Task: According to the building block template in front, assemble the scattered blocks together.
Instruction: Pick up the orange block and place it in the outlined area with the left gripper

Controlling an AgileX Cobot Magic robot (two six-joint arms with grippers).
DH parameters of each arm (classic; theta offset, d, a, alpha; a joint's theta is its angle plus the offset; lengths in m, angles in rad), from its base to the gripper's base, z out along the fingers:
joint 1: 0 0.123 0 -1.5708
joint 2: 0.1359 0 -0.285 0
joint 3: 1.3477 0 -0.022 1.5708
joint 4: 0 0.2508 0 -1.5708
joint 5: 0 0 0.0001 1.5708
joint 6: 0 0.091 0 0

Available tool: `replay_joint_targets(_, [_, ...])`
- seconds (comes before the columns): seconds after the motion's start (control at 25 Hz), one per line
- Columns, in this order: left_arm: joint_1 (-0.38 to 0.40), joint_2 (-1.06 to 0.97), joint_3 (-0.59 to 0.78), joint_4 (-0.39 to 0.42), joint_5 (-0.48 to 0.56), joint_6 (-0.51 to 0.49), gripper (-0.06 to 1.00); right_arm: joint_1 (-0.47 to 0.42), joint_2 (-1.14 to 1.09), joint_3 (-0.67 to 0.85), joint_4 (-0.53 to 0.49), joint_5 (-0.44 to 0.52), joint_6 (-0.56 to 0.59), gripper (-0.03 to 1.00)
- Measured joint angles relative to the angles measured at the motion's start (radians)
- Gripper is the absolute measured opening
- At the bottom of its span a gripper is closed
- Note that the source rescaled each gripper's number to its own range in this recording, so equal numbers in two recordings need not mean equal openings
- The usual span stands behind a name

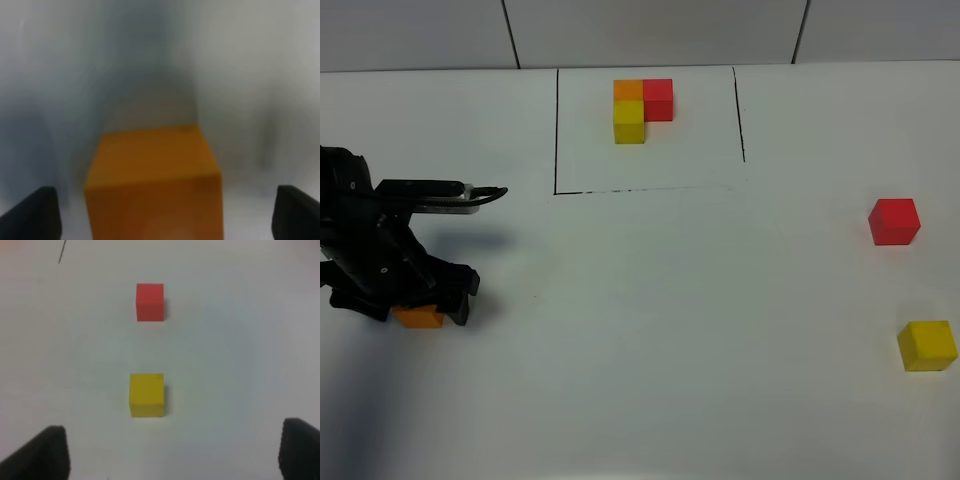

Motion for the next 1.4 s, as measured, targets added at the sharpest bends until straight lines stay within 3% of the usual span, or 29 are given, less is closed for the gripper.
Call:
replay_joint_targets(0.08, [0.000,0.002,0.000,0.000,-0.001,0.000,0.62,0.000,0.000,0.000,0.000,0.000,0.000,0.74])
replay_joint_targets(0.2, [0.000,0.003,-0.019,0.000,0.010,0.000,0.08,0.000,0.000,0.000,0.000,0.000,0.000,0.74])
replay_joint_targets(0.24, [0.000,0.003,-0.033,0.000,0.024,0.000,0.00,0.000,0.000,0.000,0.000,0.000,0.000,0.74])
replay_joint_targets(0.44, [-0.026,0.003,-0.118,0.001,0.135,0.078,0.00,0.000,0.000,0.000,0.000,0.000,0.000,0.74])
replay_joint_targets(0.72, [-0.156,0.003,-0.255,0.012,0.213,0.242,0.00,0.000,0.000,0.000,0.000,0.000,0.000,0.74])
replay_joint_targets(1.0, [-0.284,0.059,-0.440,0.169,0.302,0.310,0.00,0.000,0.000,0.000,0.000,0.000,0.000,0.74])
replay_joint_targets(1.16, [-0.302,0.192,-0.627,0.185,0.415,0.443,0.00,0.000,0.000,0.000,0.003,0.000,0.000,0.74])
replay_joint_targets(1.4, [-0.328,0.372,-0.877,0.111,0.496,0.708,0.00,0.000,0.000,0.000,0.003,0.000,0.000,0.74])
